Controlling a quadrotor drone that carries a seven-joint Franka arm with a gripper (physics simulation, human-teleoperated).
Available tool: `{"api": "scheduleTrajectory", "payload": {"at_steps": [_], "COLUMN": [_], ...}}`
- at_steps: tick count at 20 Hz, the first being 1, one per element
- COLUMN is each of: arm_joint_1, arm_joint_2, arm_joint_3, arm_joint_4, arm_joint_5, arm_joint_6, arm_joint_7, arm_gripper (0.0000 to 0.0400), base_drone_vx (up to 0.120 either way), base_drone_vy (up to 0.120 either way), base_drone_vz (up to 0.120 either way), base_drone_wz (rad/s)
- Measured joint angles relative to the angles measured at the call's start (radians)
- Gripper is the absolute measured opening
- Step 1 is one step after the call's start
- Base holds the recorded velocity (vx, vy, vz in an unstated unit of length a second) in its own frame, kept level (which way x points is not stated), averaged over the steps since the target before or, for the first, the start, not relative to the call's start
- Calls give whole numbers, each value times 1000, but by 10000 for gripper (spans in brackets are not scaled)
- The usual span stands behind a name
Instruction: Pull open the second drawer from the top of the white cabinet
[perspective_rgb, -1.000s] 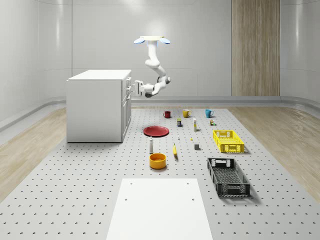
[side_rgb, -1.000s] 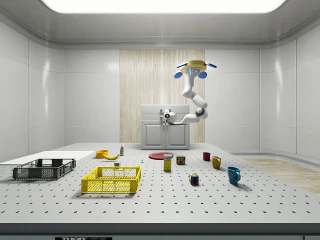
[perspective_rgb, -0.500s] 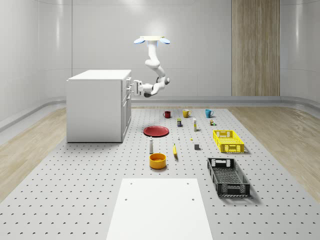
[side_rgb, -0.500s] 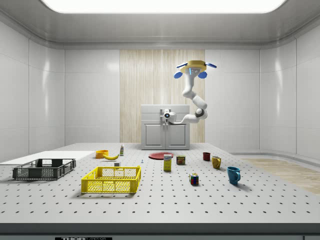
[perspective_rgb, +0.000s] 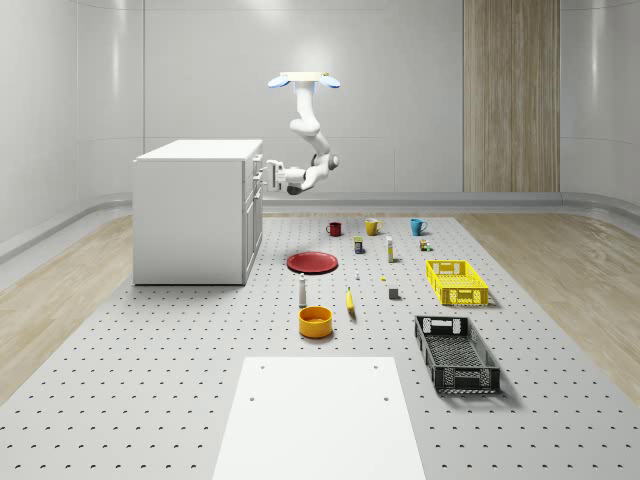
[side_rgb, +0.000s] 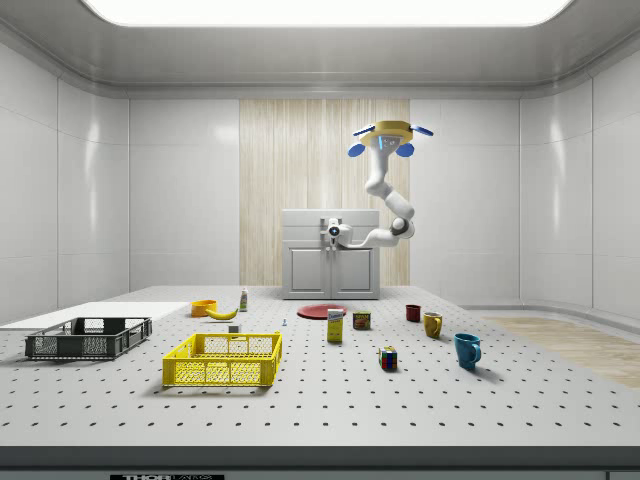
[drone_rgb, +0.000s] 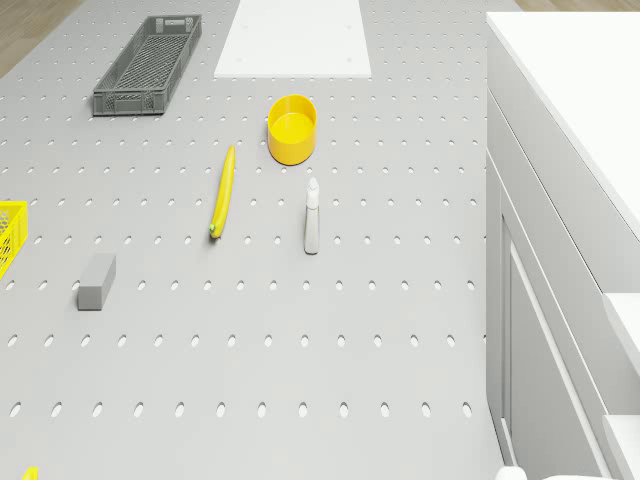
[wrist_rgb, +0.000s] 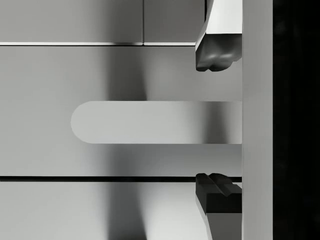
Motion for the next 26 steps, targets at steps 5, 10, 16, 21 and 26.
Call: {"api": "scheduleTrajectory", "payload": {"at_steps": [5,10,16,21,26], "arm_joint_1": [-17,-33,-50,-65,-81], "arm_joint_2": [10,19,29,37,41], "arm_joint_3": [17,33,52,67,79], "arm_joint_4": [6,10,14,17,18], "arm_joint_5": [14,28,45,57,65], "arm_joint_6": [-8,-16,-24,-30,-40], "arm_joint_7": [-1,-5,-9,-12,-14], "arm_gripper": [300,300,300,256,145], "base_drone_vx": [0,0,0,0,0], "base_drone_vy": [0,0,0,0,0], "base_drone_vz": [0,0,0,0,0], "base_drone_wz": [0,0,0,0,0]}}
